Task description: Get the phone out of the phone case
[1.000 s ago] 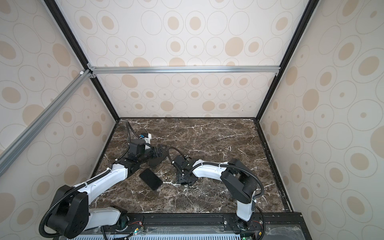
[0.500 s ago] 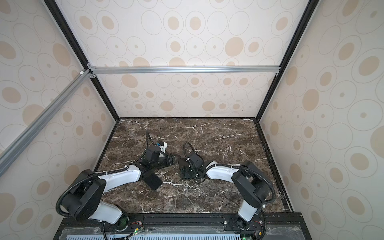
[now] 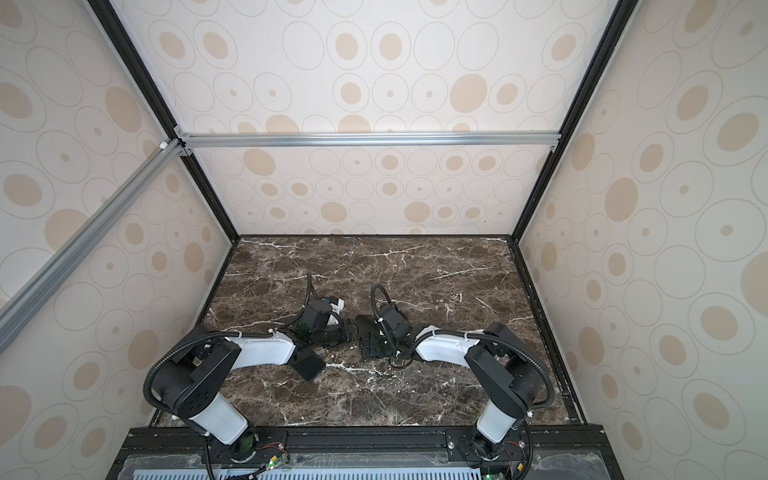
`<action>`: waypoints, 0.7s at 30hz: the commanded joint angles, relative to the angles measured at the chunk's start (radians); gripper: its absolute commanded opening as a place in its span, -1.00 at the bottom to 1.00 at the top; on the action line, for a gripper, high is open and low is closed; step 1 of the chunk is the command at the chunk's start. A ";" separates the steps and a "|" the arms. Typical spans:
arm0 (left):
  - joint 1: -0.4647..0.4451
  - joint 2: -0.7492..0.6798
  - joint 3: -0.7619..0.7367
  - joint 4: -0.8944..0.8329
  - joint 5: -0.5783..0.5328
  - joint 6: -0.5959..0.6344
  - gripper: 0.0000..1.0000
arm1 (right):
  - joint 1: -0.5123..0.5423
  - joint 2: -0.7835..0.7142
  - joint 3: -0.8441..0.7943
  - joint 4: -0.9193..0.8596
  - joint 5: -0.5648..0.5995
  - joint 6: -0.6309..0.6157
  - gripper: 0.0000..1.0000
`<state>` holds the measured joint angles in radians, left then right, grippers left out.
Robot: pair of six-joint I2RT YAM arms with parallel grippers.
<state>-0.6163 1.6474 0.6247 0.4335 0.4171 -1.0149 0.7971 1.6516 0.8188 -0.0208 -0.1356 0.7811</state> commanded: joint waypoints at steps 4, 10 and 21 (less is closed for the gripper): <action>-0.020 0.048 -0.014 0.124 0.038 -0.077 -0.19 | -0.007 0.032 -0.007 -0.059 0.002 0.003 0.32; -0.020 0.068 -0.014 0.145 0.038 -0.081 -0.39 | -0.008 0.032 0.002 -0.073 0.002 -0.003 0.32; -0.020 0.078 0.016 0.155 0.038 -0.059 -0.81 | -0.011 0.001 0.011 -0.081 0.009 -0.029 0.39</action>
<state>-0.6243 1.7298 0.6079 0.5800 0.4522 -1.1057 0.7856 1.6592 0.8356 -0.0402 -0.1497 0.7765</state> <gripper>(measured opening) 0.129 0.747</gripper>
